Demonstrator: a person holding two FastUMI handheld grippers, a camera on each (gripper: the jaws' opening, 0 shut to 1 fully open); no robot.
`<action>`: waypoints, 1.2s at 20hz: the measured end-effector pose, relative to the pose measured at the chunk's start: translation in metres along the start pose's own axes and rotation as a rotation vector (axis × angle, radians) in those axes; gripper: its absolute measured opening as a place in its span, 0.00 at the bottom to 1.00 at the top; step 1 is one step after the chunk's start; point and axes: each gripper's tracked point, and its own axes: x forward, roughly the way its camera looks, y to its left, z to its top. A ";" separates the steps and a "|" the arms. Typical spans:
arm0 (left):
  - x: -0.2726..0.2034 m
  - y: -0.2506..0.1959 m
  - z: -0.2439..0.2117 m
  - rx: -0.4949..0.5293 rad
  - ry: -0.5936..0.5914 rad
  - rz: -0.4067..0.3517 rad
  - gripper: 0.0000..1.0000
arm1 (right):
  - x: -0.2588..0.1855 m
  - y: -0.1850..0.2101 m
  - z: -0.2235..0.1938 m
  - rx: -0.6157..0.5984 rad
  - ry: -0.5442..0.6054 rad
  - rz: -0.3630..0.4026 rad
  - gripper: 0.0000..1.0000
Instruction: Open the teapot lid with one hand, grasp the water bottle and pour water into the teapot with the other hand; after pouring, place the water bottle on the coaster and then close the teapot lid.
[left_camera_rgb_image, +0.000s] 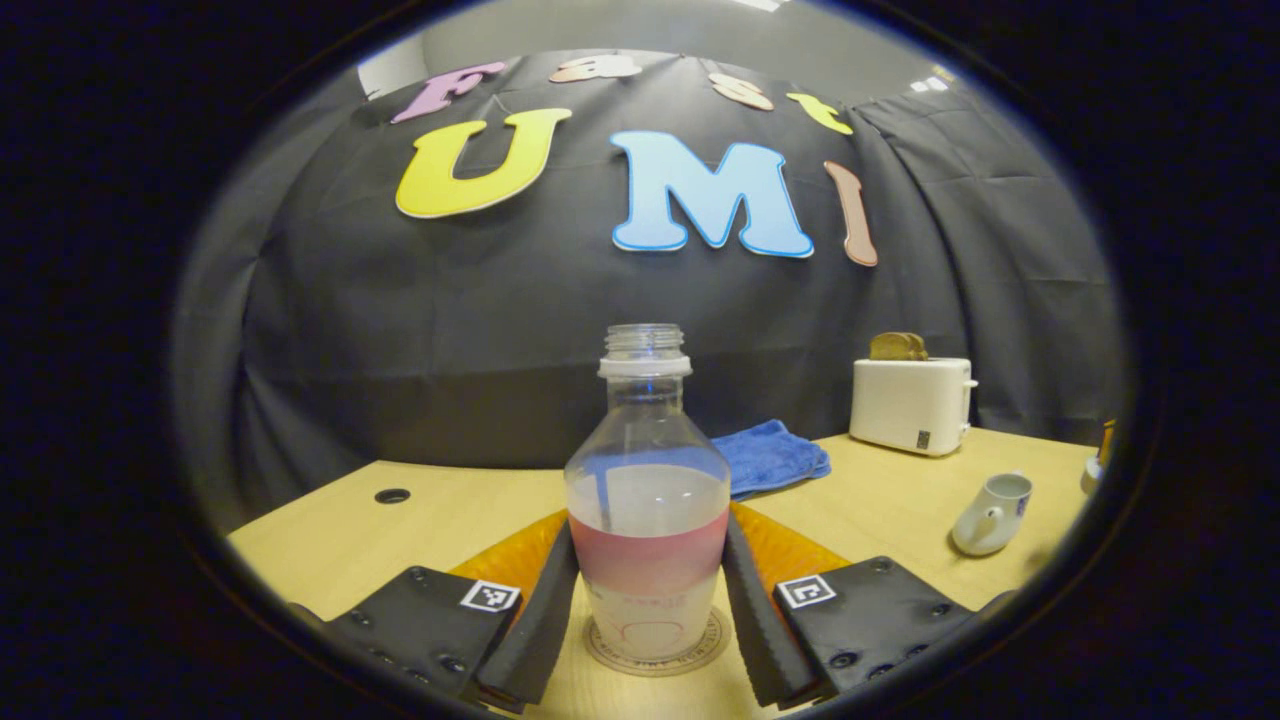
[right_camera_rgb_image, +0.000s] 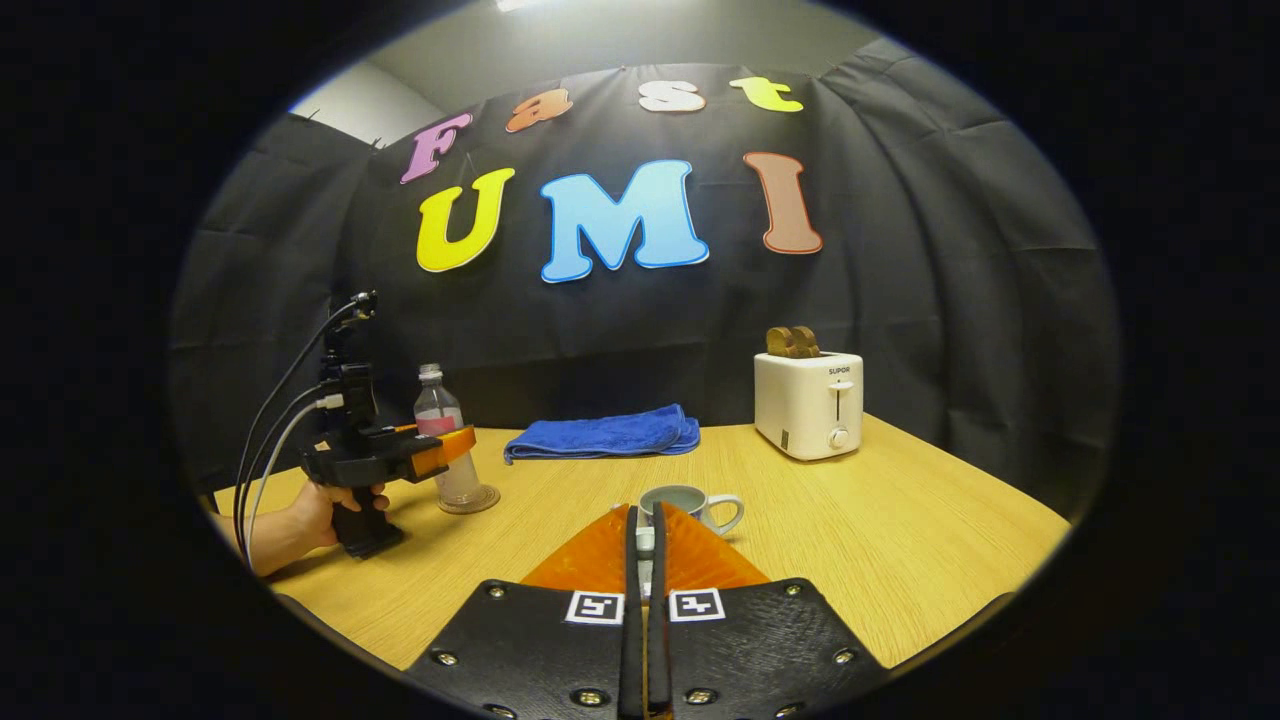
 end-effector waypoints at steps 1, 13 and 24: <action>0.001 0.001 -0.001 -0.008 -0.001 -0.001 0.84 | 0.001 0.000 0.000 0.001 0.000 0.000 0.02; -0.001 0.002 -0.004 0.013 0.003 0.031 0.98 | 0.002 0.001 0.003 -0.015 0.002 0.000 0.02; -0.024 0.004 0.002 -0.038 0.003 0.060 1.00 | 0.001 0.007 0.009 -0.019 -0.009 0.013 0.02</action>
